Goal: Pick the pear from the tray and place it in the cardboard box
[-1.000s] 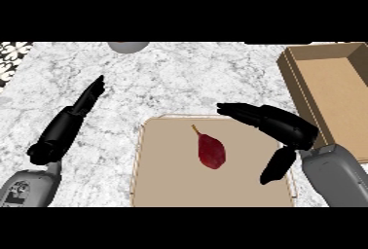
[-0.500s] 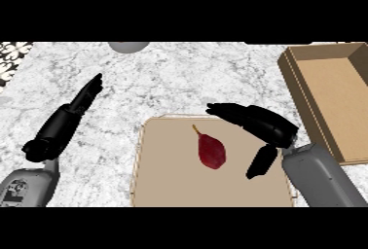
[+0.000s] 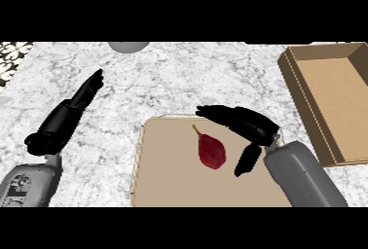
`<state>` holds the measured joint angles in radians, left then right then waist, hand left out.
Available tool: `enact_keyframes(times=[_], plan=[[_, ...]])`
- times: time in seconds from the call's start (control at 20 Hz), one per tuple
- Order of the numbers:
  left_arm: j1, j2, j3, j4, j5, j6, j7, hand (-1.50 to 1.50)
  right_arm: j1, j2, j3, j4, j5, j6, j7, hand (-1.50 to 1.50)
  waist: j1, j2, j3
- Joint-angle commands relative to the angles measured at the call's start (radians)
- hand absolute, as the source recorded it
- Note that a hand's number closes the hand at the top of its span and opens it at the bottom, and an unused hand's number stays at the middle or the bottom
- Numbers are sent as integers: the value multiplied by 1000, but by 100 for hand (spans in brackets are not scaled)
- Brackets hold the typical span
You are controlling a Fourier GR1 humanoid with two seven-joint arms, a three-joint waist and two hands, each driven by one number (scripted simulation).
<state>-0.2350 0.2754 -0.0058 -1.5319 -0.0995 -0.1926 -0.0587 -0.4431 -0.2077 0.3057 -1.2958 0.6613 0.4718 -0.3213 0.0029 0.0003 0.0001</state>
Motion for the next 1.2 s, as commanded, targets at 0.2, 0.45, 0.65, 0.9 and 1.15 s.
enact_keyframes(times=[0.2,0.45,0.65,0.9,1.15], plan=[[87,-1,21,-85,-7,-55,3,0,3,74,-14,39,76,-7,18,-150,3,-1,0],[33,-35,31,15,-45,-41,-59,0,4,83,-16,143,156,-72,-38,-150,0,0,0],[30,-37,37,-59,-44,-50,24,0,-26,147,-32,154,156,-55,1,-150,1,-1,0],[10,-73,24,-71,-53,-37,71,0,-7,143,6,252,222,-146,-138,150,3,-1,0],[8,-55,42,-55,-56,-56,39,0,-1,134,-29,297,233,-300,-291,150,3,0,0]])
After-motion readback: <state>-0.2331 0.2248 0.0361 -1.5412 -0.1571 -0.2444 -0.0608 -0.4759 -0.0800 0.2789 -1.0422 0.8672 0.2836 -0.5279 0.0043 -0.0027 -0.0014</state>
